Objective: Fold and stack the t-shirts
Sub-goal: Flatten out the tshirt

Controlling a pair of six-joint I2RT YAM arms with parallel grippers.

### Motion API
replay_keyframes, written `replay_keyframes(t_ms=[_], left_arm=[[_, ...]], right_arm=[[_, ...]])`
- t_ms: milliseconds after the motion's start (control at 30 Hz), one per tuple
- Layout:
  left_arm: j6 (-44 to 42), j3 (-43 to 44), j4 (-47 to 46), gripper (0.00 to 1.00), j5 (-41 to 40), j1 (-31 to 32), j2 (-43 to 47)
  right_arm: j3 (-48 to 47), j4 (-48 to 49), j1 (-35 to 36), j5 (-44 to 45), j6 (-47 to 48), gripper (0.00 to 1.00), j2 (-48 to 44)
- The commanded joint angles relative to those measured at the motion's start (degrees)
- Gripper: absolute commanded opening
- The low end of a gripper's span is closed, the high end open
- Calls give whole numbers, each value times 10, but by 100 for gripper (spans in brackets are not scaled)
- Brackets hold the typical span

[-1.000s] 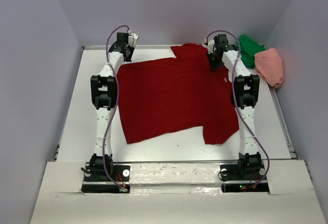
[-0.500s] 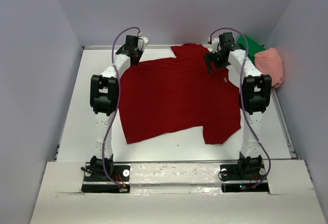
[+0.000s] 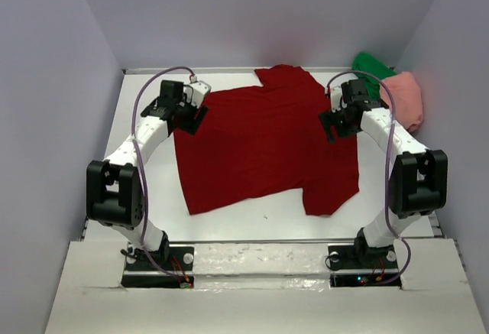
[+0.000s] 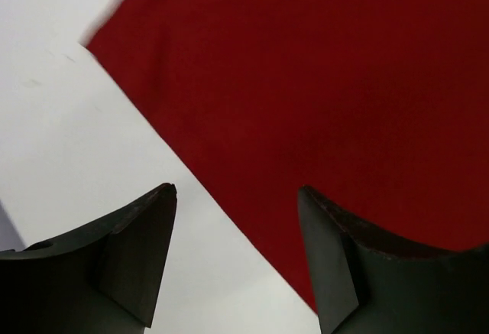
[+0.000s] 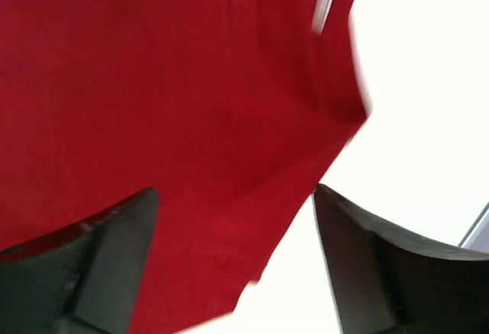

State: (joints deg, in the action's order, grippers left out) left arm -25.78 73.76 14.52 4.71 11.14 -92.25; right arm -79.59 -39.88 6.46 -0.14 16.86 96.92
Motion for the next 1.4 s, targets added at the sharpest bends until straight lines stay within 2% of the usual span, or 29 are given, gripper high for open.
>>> replay_keyframes(t_ms=[0, 33, 133, 333, 533, 600, 667, 700, 733, 767, 900, 1033, 1167, 1233, 1267, 1367], left_arm=[[-63, -97, 89, 75, 75, 1, 50], [-77, -139, 97, 74, 84, 2, 80], [-108, -203, 95, 74, 82, 3, 147], [-129, -303, 89, 74, 53, 7, 234], [-128, -351, 68, 73, 59, 7, 246], [-132, -360, 64, 65, 65, 8, 241], [-132, -362, 64, 49, 83, 8, 233], [-132, -363, 62, 46, 89, 8, 233], [-132, -364, 60, 38, 99, 8, 235], [-132, -364, 59, 35, 104, 8, 238], [-131, -356, 60, 32, 111, 13, 242], [-130, -347, 60, 17, 114, 24, 237], [-132, -336, 53, 13, 102, 48, 192], [-130, -323, 57, 3, 98, 58, 162], [-130, -321, 57, 1, 95, 62, 153], [-131, -324, 53, 0, 81, 72, 126]], right_arm=[[86, 16, 4, 57, -18, 77, -74], [115, 16, 4, 64, -26, 69, -100], [159, 14, 4, 90, -42, 61, -141], [187, 9, 4, 98, -48, 61, -169], [156, -10, 4, 89, -52, 60, -155], [146, -13, 4, 85, -50, 51, -145], [142, -20, 4, 82, -48, 30, -139], [139, -20, 4, 82, -49, 27, -136], [139, -21, 4, 81, -49, 24, -133], [140, -21, 4, 79, -46, 21, -134], [143, -20, 4, 76, -43, 19, -133], [146, -20, 4, 73, -44, 16, -126], [151, -18, 4, 67, -46, 16, -123], [151, -17, 4, 69, -48, 17, -121], [152, -17, 4, 70, -48, 17, -120], [155, -17, 4, 73, -46, 16, -121]])
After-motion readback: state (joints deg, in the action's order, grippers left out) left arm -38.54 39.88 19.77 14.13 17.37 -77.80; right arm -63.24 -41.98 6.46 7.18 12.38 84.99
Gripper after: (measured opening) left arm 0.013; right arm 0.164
